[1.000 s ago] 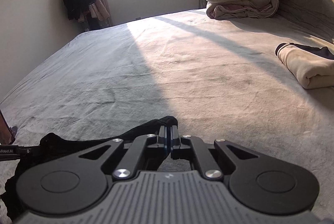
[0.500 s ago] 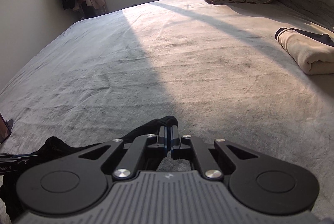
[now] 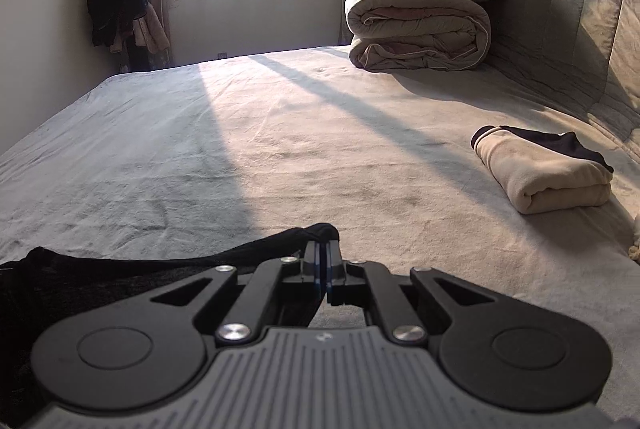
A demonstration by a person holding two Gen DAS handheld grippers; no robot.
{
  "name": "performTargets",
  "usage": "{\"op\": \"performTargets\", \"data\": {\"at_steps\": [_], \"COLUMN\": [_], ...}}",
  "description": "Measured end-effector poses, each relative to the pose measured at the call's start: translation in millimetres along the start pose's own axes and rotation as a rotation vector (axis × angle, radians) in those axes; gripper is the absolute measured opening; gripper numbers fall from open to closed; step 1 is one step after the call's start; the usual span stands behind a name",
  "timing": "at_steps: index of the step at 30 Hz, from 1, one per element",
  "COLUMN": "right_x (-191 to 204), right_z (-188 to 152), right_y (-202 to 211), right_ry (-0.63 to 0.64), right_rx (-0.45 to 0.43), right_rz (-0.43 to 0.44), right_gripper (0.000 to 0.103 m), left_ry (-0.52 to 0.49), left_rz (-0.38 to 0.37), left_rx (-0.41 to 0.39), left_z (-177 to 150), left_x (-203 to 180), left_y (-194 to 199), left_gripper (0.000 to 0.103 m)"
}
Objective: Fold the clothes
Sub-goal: 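Stretch the black garment hem between both grippers and lay it flat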
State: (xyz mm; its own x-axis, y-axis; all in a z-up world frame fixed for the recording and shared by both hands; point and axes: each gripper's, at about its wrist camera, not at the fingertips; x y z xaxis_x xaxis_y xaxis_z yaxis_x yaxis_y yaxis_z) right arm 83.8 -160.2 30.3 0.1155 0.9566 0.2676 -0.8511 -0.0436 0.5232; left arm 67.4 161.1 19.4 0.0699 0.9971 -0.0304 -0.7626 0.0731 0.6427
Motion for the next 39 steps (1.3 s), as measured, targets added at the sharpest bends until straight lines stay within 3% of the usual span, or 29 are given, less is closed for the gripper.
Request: {"op": "performTargets", "data": {"at_steps": [7,16,25,30,37,39], "right_x": [-0.8,7.5,12.6,14.2,11.2,11.9], "right_z": [40.2,74.5,67.0,54.3,35.8,35.4], "right_y": [-22.3,-83.4,-160.4,-196.1,-227.3,-227.3], "right_ry": [0.036,0.107,0.129,0.159,0.167,0.175], "right_rx": [-0.066,-0.092,-0.02,0.021,0.087,0.09], "right_rz": [-0.025,-0.06,-0.072,-0.08,-0.082,-0.072], "right_gripper": [0.004,0.004,0.003,0.004,0.004,0.007], "left_ry": [-0.084,-0.04,-0.044,-0.104,-0.14,-0.143], "left_rz": [0.045,0.117,0.214,0.249,0.276,0.271], "left_rx": [-0.056,-0.052,-0.016,-0.001,0.013,0.012], "left_z": [58.6,106.7,101.9,98.0,93.1,92.7], "left_x": [-16.1,-10.9,-9.5,-11.1,-14.9,-16.8], "left_y": [-30.3,-103.2,-185.4,-215.7,-234.4,-231.6], "left_gripper": [0.008,0.008,0.008,0.008,0.01,0.018]}}
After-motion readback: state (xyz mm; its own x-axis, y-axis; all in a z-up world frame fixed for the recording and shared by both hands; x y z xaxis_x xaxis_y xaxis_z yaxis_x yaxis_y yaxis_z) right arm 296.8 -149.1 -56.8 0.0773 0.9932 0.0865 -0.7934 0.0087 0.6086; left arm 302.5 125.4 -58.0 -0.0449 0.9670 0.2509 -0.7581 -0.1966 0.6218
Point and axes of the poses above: each gripper's, at about its wrist camera, not at the fingertips, and y roughly against the way its jaws point, x to its left, z to its top, and after that the axes turned 14 degrees about -y, right-handed
